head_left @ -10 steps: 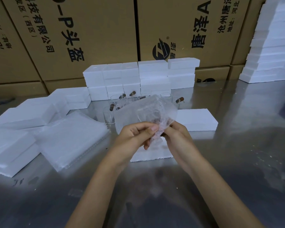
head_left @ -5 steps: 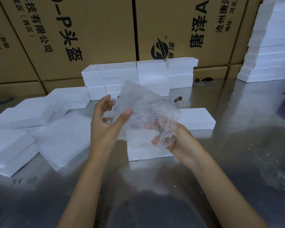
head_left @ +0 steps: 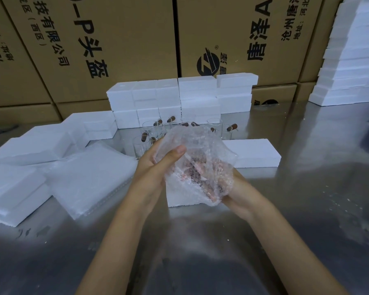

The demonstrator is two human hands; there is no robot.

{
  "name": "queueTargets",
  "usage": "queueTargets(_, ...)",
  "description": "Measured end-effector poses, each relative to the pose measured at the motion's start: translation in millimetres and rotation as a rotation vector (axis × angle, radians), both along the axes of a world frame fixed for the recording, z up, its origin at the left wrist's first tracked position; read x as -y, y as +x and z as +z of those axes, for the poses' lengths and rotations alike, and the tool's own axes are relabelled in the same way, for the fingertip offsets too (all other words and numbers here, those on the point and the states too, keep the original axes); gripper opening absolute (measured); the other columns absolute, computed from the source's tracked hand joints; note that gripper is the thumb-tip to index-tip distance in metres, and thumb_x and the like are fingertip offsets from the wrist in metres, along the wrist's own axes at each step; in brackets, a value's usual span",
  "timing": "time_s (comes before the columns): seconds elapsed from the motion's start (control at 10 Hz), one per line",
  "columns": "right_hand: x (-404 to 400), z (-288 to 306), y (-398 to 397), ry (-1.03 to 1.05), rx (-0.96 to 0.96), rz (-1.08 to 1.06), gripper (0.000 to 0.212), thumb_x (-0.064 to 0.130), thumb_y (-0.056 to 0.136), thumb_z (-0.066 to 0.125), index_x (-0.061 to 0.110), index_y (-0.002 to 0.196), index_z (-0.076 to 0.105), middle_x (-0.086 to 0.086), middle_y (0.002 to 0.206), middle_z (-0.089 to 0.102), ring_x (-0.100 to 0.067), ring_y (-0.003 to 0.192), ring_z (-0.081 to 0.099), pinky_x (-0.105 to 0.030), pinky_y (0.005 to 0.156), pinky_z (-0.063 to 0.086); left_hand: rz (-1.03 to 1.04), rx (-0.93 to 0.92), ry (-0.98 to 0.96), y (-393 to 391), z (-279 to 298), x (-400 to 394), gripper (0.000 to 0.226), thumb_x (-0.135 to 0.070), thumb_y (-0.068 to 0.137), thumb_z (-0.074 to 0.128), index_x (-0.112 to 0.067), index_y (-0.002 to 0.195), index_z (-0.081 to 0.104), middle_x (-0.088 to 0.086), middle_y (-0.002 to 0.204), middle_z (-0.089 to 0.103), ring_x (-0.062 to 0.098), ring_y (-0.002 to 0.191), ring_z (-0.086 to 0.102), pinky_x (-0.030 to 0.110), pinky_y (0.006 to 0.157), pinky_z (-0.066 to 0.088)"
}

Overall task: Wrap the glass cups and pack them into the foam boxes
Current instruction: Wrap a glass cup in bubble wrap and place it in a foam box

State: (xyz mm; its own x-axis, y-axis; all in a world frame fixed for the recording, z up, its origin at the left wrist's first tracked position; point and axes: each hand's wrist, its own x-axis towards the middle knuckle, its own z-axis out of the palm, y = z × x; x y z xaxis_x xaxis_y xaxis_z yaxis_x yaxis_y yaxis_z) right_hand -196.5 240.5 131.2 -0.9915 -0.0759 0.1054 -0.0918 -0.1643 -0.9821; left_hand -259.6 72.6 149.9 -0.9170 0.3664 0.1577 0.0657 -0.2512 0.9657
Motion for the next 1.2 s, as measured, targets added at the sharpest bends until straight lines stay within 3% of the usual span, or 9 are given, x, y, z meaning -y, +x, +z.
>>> queueTargets(0.2, -0.1, -0.2, 1.8, 0.157, 0.017, -0.052, 0.029, 0.015, 0.085, 0.069, 0.024, 0.113, 0.07, 0.0, 0.112, 0.073, -0.021, 0.113, 0.066, -0.035, 0.097, 0.053, -0.055, 0.157, 0.069, 0.1, 3.1, -0.5, 0.074, -0.05, 0.075, 0.077, -0.016, 0.138, 0.058, 0.003, 0.131, 0.068, 0.02, 0.125, 0.062, 0.049, 0.114, 0.041)
queueTargets(0.4, 11.7, 4.3, 4.8, 0.128, 0.012, -0.089, 0.022, 0.027, 0.085, 0.064, 0.015, 0.103, 0.062, -0.03, 0.121, 0.056, -0.052, 0.117, 0.048, -0.076, 0.09, 0.036, 0.017, 0.146, 0.018, 2.3, 4.6, -7.5, 0.111, -0.089, 0.041, 0.074, -0.032, 0.135, 0.058, -0.007, 0.125, 0.071, 0.013, 0.115, 0.067, 0.046, 0.107, 0.048)
queueTargets(0.5, 14.5, 6.5, 5.1, 0.067, 0.047, -0.094, 0.026, 0.032, 0.086, 0.067, 0.013, 0.103, 0.066, -0.031, 0.123, 0.054, -0.052, 0.119, 0.046, -0.078, 0.091, 0.034, 0.15, 0.051, 0.046, 2.1, 2.4, -6.4, 0.107, -0.084, 0.052, 0.075, -0.03, 0.142, 0.053, -0.007, 0.137, 0.063, 0.012, 0.126, 0.06, 0.044, 0.111, 0.044)
queueTargets(0.6, 13.6, 4.1, 3.3, 0.063, 0.086, -0.072, 0.03, 0.018, 0.086, 0.061, 0.0, 0.111, 0.061, -0.034, 0.118, 0.058, -0.052, 0.117, 0.05, -0.073, 0.091, 0.042, 0.131, 0.001, 0.111, 0.3, 2.6, -0.7, 0.077, -0.058, 0.072, 0.082, -0.022, 0.137, 0.059, -0.002, 0.135, 0.066, 0.016, 0.125, 0.062, 0.038, 0.103, 0.05)
queueTargets(0.7, 6.4, -3.1, 2.2, -0.009, 0.062, -0.049, 0.029, 0.026, 0.076, 0.079, 0.018, 0.101, 0.068, 0.0, 0.088, 0.077, -0.013, 0.088, 0.074, -0.027, 0.074, 0.06, 0.058, 0.062, 0.112, 1.7, 1.6, -3.1, 0.091, -0.054, 0.065, 0.087, -0.013, 0.14, 0.055, 0.005, 0.136, 0.065, 0.02, 0.124, 0.063, 0.036, 0.097, 0.056)
queueTargets(0.8, 6.0, -8.0, 0.9, -0.055, 0.135, -0.127, 0.017, -0.001, 0.098, 0.046, -0.001, 0.097, 0.062, 0.005, 0.057, 0.068, -0.004, 0.05, 0.064, -0.016, 0.046, 0.049, 0.069, 0.026, 0.05, 3.9, -0.5, -8.1, 0.086, -0.057, 0.065, 0.086, -0.017, 0.136, 0.059, 0.004, 0.134, 0.066, 0.021, 0.123, 0.063, 0.043, 0.107, 0.048)
queueTargets(1.0, 35.2, -2.4, -2.0, -0.141, 0.12, -0.278, 0.026, 0.006, 0.1, 0.048, 0.006, 0.125, 0.056, -0.02, 0.13, 0.06, -0.026, 0.103, 0.065, -0.029, 0.085, 0.055, 0.017, 0.11, 0.042, 5.2, -4.7, -16.3, 0.137, -0.068, 0.035, 0.093, -0.017, 0.151, 0.042, 0.008, 0.146, 0.055, 0.027, 0.13, 0.057, 0.052, 0.115, 0.038)
queueTargets(1.1, 29.3, -6.6, 1.0, -0.083, 0.047, -0.489, 0.018, -0.003, 0.095, 0.058, -0.014, 0.087, 0.068, -0.019, 0.097, 0.071, -0.03, 0.093, 0.064, -0.036, 0.074, 0.054, 0.008, 0.157, 0.087, 5.4, -7.3, -18.7, 0.143, -0.066, 0.031, 0.095, -0.017, 0.153, 0.039, 0.007, 0.143, 0.058, 0.022, 0.123, 0.063, 0.049, 0.111, 0.044)
queueTargets(1.2, 19.9, 3.8, 3.0, 0.3, 0.125, -0.174, 0.03, 0.018, 0.093, 0.058, -0.005, 0.074, 0.057, -0.018, 0.065, 0.051, -0.024, 0.052, 0.048, -0.029, 0.048, 0.038, 0.0, 0.181, 0.084, 6.1, -9.2, -19.2, 0.139, -0.063, 0.036, 0.095, -0.017, 0.154, 0.037, 0.006, 0.141, 0.061, 0.023, 0.124, 0.062, 0.051, 0.113, 0.041)
